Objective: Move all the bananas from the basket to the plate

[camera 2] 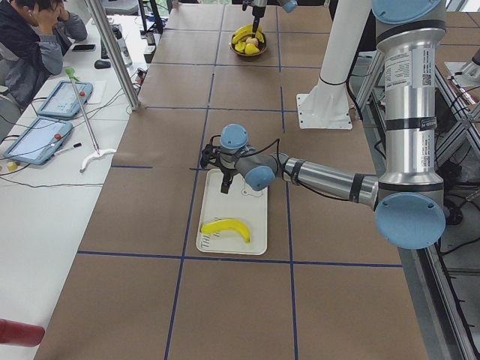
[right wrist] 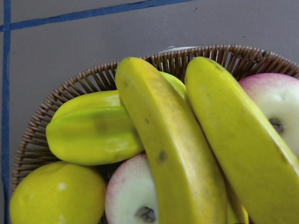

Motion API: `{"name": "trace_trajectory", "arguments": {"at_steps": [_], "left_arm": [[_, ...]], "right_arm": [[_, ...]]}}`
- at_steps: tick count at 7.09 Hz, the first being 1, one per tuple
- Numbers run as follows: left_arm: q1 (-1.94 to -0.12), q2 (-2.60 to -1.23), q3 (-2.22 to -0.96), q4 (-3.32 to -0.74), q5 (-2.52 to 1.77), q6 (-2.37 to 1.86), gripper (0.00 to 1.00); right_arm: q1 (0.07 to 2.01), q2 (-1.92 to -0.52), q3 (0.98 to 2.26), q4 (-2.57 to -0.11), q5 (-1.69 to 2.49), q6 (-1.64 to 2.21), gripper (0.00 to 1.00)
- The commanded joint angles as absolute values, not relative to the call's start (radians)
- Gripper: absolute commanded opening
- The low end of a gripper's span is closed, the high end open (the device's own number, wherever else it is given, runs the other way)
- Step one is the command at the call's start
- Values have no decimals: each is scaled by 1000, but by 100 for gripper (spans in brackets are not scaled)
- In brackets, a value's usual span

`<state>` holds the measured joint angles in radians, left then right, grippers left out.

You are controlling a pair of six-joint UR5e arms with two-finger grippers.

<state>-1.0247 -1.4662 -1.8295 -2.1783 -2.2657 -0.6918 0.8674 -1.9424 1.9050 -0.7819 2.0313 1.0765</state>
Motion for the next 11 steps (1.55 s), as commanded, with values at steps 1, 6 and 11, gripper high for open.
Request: {"name": "trace_trajectory", "arguments": {"at_steps": [1, 6, 11], "left_arm": [[-1025, -1465, -1832, -2178, -2266, -692, 100], [-1023, -1465, -1827, -2178, -2266, -692, 100], [-1006, -1541, -1835, -2178, -2270, -823, 100]], "right_arm": [[870, -1937, 1913, -781, 2042, 1075, 60], [876, -1950, 1948, -781, 2042, 1075, 8], [893, -1849, 2013, -781, 2057, 1142, 5]]}}
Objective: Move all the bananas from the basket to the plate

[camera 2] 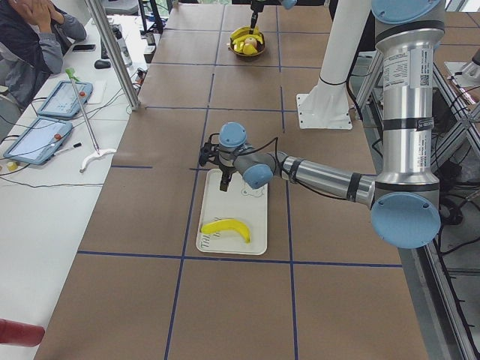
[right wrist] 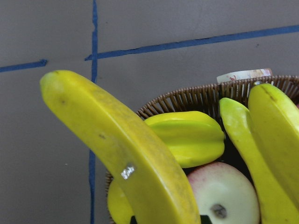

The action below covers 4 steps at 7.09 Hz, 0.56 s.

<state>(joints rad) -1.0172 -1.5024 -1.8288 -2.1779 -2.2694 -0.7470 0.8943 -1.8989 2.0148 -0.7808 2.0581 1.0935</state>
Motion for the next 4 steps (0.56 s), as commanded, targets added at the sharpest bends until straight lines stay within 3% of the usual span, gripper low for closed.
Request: {"name": "trace_trajectory", "arguments": {"at_steps": [1, 4], "left_arm": [[-967, -1575, -1850, -2178, -2269, -933, 100], [-921, -1753, -1859, -2178, -2275, -1322, 100]], "right_arm": [[873, -1756, 1990, -781, 2048, 1295, 5], [758, -1588, 1976, -881, 1939, 1416, 5]]}}
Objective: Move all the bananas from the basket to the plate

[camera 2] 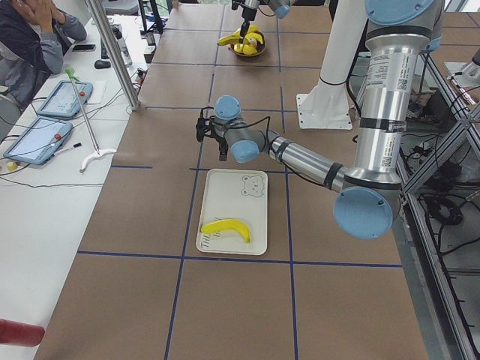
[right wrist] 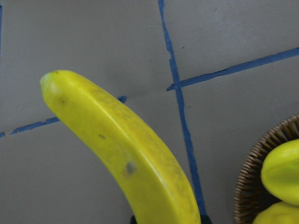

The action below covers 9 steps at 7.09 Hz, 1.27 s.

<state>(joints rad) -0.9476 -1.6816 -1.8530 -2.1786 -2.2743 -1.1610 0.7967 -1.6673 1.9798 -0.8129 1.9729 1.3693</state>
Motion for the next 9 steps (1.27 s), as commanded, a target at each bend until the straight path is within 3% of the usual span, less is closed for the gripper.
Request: {"name": "trace_trajectory", "arguments": {"at_steps": [1, 5, 9], "left_arm": [[-890, -1817, -1870, -2177, -2269, -1460, 100], [-818, -2008, -1862, -2177, -2238, -1837, 100], [-675, -2095, -1842, -2162, -2007, -2043, 99]], "right_arm": [[741, -1489, 1976, -994, 1924, 1445, 6], [551, -1154, 1964, -1407, 1719, 1592, 6], [413, -999, 1838, -1471, 1491, 1706, 6]]}}
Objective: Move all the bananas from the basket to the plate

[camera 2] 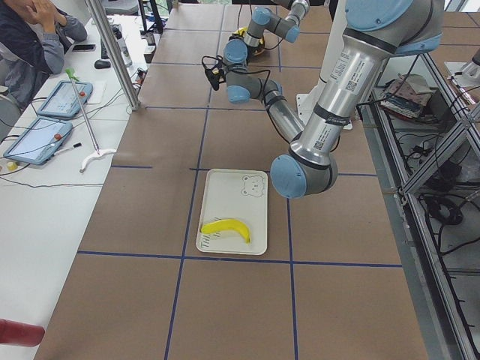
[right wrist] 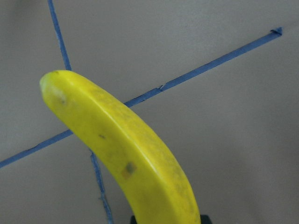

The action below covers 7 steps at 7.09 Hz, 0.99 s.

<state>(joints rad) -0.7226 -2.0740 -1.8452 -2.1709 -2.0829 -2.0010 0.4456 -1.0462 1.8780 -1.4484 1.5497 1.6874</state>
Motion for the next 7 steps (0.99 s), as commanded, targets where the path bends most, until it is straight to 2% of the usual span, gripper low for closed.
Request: {"name": "trace_trajectory", "arguments": {"at_steps": [1, 2, 7], "left_arm": [[-631, -2156, -1842, -2034, -1927, -2045, 99], [-599, -2210, -1842, -1911, -1872, -2039, 99], [-575, -2258, -1746, -1904, -1842, -1950, 99]], "right_arm": [[394, -958, 1839, -1549, 1464, 1706, 5], [374, -910, 1841, -1643, 1457, 1703, 5], [304, -902, 1855, -1759, 1392, 1593, 5]]}}
